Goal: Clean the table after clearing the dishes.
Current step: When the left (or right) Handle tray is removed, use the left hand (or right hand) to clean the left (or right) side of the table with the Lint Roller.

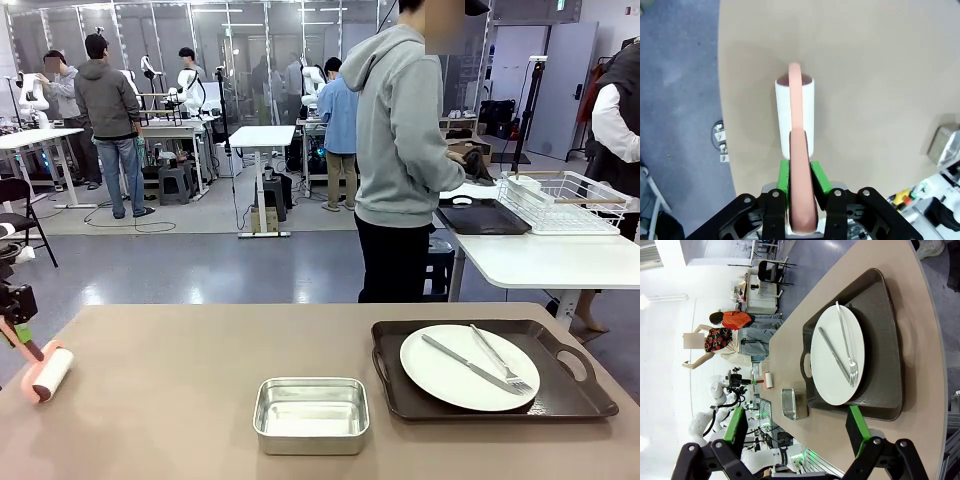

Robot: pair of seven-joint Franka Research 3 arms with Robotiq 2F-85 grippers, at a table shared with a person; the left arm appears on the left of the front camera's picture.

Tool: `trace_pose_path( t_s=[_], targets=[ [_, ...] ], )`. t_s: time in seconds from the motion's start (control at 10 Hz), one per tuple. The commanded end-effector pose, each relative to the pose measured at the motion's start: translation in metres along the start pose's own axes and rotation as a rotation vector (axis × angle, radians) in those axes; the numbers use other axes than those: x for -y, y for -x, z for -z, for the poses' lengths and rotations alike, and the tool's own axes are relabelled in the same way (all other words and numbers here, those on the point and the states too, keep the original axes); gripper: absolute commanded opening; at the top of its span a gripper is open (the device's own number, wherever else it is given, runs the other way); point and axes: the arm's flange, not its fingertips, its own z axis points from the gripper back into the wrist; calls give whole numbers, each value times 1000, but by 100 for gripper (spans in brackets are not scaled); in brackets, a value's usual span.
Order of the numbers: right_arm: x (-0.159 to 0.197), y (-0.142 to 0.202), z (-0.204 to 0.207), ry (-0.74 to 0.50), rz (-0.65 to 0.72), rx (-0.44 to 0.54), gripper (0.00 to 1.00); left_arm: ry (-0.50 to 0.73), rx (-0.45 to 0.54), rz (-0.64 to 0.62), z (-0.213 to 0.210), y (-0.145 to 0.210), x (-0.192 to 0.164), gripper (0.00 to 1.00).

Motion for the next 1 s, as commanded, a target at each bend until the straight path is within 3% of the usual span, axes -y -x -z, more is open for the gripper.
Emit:
trace_pose_path(
  t_s=[0.0,0.2,0.6,0.9],
  targets=[
    [-2,1,-1,-4,-4,1,100,-26,-9,6,-14,20,19,22],
    [-2,1,-1,-4,-4,1,100,18,7,90,-39,35,45,22],
    [-2,1,-1,-4,-4,1,100,-126,49,137,-97,73,118,22],
    [-2,1,-1,-4,-4,1,100,-100,69,165,-108,70,126,22]
  ],
)
